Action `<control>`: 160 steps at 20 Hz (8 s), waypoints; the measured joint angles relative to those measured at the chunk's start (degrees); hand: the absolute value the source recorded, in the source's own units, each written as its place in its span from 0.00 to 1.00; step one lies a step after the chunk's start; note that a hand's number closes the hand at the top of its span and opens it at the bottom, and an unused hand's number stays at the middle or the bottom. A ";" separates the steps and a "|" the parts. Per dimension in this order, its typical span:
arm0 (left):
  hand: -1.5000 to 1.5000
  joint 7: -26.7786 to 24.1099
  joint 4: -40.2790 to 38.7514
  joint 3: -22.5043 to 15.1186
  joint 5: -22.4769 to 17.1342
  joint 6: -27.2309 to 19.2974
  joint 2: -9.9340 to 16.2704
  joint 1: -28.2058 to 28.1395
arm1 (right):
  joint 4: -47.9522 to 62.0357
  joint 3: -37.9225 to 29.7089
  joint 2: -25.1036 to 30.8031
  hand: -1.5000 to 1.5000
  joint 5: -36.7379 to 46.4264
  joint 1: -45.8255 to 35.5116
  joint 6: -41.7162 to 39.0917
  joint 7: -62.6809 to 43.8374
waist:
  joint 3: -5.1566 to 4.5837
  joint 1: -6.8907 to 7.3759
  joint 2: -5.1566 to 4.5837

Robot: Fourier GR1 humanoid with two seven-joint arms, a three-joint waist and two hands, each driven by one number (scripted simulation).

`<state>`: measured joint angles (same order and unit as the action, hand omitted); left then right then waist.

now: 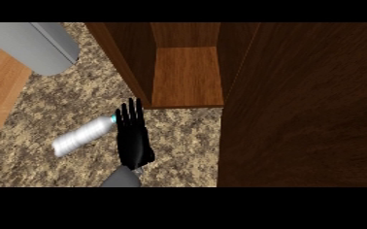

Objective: Pick up the bottled water, place it into the cabinet and close the cabinet

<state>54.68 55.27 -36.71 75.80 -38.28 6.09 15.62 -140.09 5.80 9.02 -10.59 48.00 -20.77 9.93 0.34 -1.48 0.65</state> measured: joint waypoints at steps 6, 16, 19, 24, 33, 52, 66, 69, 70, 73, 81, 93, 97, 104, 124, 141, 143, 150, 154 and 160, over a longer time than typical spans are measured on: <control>0.00 -3.78 2.44 3.38 -5.04 -1.50 3.98 -2.98 | -0.13 -1.58 0.25 0.00 0.01 4.56 -1.90 3.85 | -0.33 0.27 -0.27; 0.00 -11.34 2.77 5.78 -11.02 -4.46 8.23 -7.00 | -0.09 -3.20 0.35 0.00 0.41 10.74 -4.56 9.90 | -0.92 0.34 -0.79; 0.00 -14.31 1.42 6.75 -13.77 -5.41 8.99 -6.98 | 0.14 -3.98 0.60 0.00 0.47 11.87 -5.40 11.38 | -1.10 0.21 -0.93; 0.00 -18.46 0.48 7.56 -16.32 -7.07 10.45 -7.51 | 0.36 -5.42 0.75 0.00 0.39 13.79 -6.58 13.92 | -1.32 0.23 -1.00; 0.00 -26.25 1.35 13.60 -23.26 -9.37 18.09 -7.79 | 0.41 -6.31 0.10 0.00 0.42 15.93 -7.57 16.09 | -0.59 0.79 -0.67; 1.00 -54.85 -5.68 22.72 -45.12 -6.71 16.41 -5.46 | 0.77 -10.06 -0.26 0.00 -0.20 16.30 -11.02 17.51 | -0.14 0.74 -0.57; 1.00 -70.45 1.60 25.40 -62.49 1.43 1.18 -0.31 | 1.92 -8.86 -1.02 0.00 0.29 16.13 -11.28 19.07 | -1.30 0.15 0.12; 1.00 -73.24 8.03 25.98 -74.21 8.81 -2.56 0.10 | 2.06 -8.59 -0.98 0.00 0.35 15.63 -11.02 19.26 | -1.56 0.30 0.10; 1.00 -74.47 10.01 26.07 -78.03 11.45 -3.31 -0.12 | 2.06 -8.54 -0.93 0.00 0.37 15.51 -10.96 19.31 | -1.50 0.41 0.04; 1.00 -78.59 14.59 26.50 -87.43 20.17 -4.73 -2.15 | 1.94 -9.16 -0.70 0.00 0.33 15.55 -10.66 19.52 | -1.16 0.89 -0.20; 1.00 -80.39 24.18 22.85 -97.15 31.96 -5.53 -7.01 | 1.27 -10.66 -0.30 0.00 -0.22 15.37 -10.50 18.22 | -0.51 1.33 -0.50; 1.00 -69.44 34.62 9.12 -97.07 15.69 -6.05 0.92 | 1.30 -10.89 -0.89 0.00 -0.93 11.82 -10.37 14.61 | -0.36 0.82 -0.61; 1.00 -66.59 33.54 6.43 -97.44 6.87 -6.07 8.51 | 1.55 -10.54 -1.54 0.00 -1.03 10.36 -10.29 13.74 | -0.35 0.47 -0.65; 1.00 -65.56 26.13 7.60 -98.79 -1.02 -6.08 19.44 | 1.95 -14.73 -0.23 0.00 -1.94 7.71 -10.64 12.60 | -0.35 0.25 -0.77; 1.00 -72.95 -3.97 12.99 -103.67 -0.02 -5.94 34.69 | 2.55 -18.80 -0.22 0.00 -5.04 7.72 -13.91 11.51 | -0.38 -0.38 -1.02; 0.00 -83.23 -29.95 17.98 -104.15 3.26 -6.01 46.27 | 3.81 -18.69 -0.31 0.00 -8.11 5.48 -15.62 10.47 | -0.38 -1.46 -1.52; 0.00 -84.17 -32.54 17.78 -103.67 3.30 -6.04 47.08 | 3.89 -18.94 -0.31 0.00 -8.21 5.30 -15.76 10.54 | -0.38 -1.72 -1.56; 0.00 -84.28 -39.84 19.47 -102.83 4.20 -5.43 52.21 | 4.01 -19.01 0.00 0.00 -8.65 3.68 -15.36 9.80 | -0.39 -1.99 -1.76; 0.00 -85.27 -41.15 21.37 -103.45 6.41 -5.37 53.69 | 4.01 -19.88 0.54 0.00 -9.01 3.19 -15.33 9.38 | -0.40 -1.81 -1.68; 0.00 -88.53 -39.10 23.99 -105.34 12.00 -5.38 53.87 | 3.96 -19.04 -0.60 0.00 -9.09 3.82 -15.77 9.83 | -0.42 -1.33 -1.39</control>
<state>-33.86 16.17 -12.72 -29.54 -26.28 0.71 69.49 -136.12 -13.24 8.42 -19.68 51.82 -36.53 19.76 -0.08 -2.82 -0.73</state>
